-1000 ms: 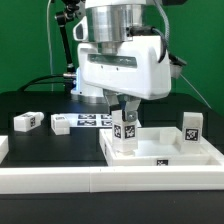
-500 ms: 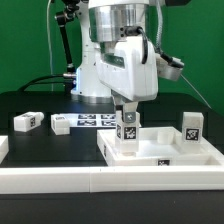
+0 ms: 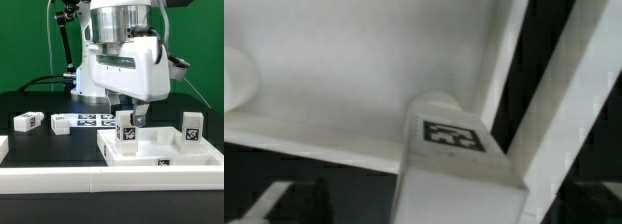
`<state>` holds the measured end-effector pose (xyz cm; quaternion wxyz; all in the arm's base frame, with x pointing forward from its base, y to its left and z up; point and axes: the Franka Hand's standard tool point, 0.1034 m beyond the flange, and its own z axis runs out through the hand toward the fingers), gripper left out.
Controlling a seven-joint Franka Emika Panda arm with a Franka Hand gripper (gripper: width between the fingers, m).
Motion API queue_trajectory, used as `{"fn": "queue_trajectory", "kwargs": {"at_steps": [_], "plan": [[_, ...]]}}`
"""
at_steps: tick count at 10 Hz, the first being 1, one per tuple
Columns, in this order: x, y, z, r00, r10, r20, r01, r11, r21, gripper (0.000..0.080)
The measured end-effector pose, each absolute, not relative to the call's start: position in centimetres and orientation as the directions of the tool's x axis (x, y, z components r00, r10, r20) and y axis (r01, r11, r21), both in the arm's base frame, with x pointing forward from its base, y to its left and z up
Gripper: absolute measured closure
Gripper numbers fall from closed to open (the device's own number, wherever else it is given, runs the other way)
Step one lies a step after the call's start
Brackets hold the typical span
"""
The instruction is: Assemble square table
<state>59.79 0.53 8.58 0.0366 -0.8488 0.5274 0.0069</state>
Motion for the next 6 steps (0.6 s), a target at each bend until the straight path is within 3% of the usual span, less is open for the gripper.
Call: {"fn": "queue_trajectory", "kwargs": {"at_steps": [1, 6], "plan": [[59.86, 0.86, 8.78, 0.554, -0.832, -0.044, -0.833, -0.552, -0.038, 0.0152], [60.00, 0.91, 8.81, 0.819, -0.573, -0.023, -0.573, -0.817, -0.058, 0.0151]]}}
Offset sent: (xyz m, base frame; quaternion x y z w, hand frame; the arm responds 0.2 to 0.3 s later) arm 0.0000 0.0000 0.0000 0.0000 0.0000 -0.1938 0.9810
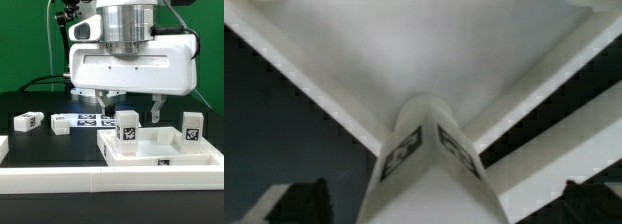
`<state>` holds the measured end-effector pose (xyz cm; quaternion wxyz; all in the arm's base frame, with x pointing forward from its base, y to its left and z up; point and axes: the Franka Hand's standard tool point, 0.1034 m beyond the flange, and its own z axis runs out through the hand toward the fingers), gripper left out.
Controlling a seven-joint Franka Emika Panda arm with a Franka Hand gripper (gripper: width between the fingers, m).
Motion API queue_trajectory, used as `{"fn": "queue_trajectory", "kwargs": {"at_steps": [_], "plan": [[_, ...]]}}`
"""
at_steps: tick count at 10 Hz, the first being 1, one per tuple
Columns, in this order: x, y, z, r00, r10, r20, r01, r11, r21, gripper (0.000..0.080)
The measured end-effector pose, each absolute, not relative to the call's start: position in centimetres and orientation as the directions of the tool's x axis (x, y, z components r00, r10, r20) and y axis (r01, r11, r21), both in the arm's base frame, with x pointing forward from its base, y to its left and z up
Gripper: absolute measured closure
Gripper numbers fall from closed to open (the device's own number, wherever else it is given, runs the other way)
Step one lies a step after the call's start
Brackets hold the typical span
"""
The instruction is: Assemble square table
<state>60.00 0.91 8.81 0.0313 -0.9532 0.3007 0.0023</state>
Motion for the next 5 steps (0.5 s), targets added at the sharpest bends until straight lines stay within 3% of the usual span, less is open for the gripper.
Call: {"fn": "queue_trajectory", "kwargs": {"at_steps": [5], "plan": [[59.90, 0.77, 8.54, 0.985, -0.170, 0.008, -0.169, -0.984, -0.058, 0.0151]]}}
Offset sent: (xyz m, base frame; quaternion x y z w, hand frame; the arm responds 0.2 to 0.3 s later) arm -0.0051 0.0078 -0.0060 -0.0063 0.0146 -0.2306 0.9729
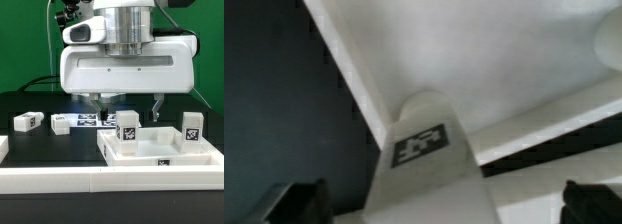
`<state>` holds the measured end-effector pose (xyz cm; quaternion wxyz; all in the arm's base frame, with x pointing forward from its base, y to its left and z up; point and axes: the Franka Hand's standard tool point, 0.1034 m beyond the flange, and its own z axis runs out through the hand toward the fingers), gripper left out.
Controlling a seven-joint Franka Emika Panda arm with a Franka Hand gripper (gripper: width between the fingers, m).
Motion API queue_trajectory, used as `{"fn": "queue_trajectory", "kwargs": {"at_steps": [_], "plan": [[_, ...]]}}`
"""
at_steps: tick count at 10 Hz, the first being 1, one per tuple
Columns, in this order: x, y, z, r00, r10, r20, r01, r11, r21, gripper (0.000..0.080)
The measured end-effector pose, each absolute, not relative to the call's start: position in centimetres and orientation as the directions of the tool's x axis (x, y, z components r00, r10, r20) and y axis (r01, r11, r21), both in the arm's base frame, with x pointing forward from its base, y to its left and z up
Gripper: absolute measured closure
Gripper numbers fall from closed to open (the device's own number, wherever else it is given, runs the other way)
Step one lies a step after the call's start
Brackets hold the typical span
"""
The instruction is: Assemble square table
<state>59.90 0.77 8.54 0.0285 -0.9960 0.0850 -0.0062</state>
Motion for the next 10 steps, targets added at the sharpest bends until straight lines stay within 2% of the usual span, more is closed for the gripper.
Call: {"fn": "queue_trajectory", "kwargs": {"at_steps": [5, 6, 7, 8, 9, 10], "plan": [[60.14, 0.16, 8.73, 0.985, 0.171, 0.029, 0.172, -0.984, -0.043, 0.0151], [60.20, 0.17, 8.78, 0.989, 0.144, 0.029, 0.145, -0.988, -0.044, 0.0151], [60.16, 0.15, 8.75, 0.989, 0.144, 0.028, 0.146, -0.988, -0.044, 0.0273], [60.16, 0.15, 8.75, 0.991, 0.132, 0.028, 0.133, -0.990, -0.045, 0.0273], [60.16, 0.14, 8.75, 0.992, 0.122, 0.028, 0.123, -0.991, -0.045, 0.0413], [60.17, 0.15, 8.75, 0.994, 0.103, 0.027, 0.104, -0.994, -0.046, 0.0511]]}}
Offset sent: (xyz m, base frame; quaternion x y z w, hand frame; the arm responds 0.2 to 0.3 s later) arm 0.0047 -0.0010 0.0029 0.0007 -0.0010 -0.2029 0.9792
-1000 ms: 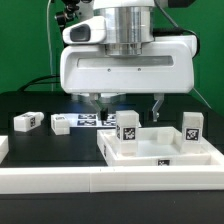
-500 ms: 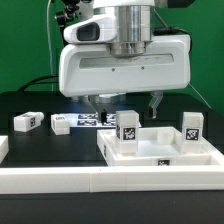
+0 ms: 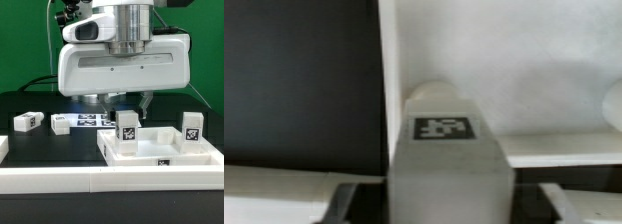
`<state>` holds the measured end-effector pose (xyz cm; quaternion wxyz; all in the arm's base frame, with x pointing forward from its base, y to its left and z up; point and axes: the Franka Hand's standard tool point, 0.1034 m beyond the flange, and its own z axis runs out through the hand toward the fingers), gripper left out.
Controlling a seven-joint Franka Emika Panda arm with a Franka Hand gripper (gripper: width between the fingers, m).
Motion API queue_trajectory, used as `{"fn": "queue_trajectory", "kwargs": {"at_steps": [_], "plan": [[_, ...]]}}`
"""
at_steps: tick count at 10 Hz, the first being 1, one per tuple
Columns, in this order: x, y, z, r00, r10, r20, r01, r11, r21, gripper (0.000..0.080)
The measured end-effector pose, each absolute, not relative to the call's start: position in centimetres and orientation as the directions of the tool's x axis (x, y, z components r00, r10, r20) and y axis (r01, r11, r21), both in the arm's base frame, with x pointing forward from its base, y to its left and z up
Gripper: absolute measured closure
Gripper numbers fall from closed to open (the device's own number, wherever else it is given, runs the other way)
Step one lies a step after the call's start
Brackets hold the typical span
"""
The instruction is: Assemble square table
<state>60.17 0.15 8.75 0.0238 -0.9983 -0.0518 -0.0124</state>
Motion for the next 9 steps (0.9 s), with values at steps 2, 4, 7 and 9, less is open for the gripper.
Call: {"fn": "queue_trajectory", "kwargs": {"at_steps": [2, 4, 7, 9], "plan": [[60.17, 0.16, 8.75, 0.999, -0.029, 0.021, -0.028, -0.998, -0.050, 0.0511], [60.15, 0.16, 8.73, 0.983, -0.184, 0.012, -0.184, -0.982, -0.053, 0.0511], [59.83, 0.17, 8.60, 0.830, -0.558, -0.001, -0.557, -0.828, -0.066, 0.0511], [59.89, 0.29, 8.58, 0.705, -0.709, -0.006, -0.708, -0.704, -0.066, 0.0509]]}}
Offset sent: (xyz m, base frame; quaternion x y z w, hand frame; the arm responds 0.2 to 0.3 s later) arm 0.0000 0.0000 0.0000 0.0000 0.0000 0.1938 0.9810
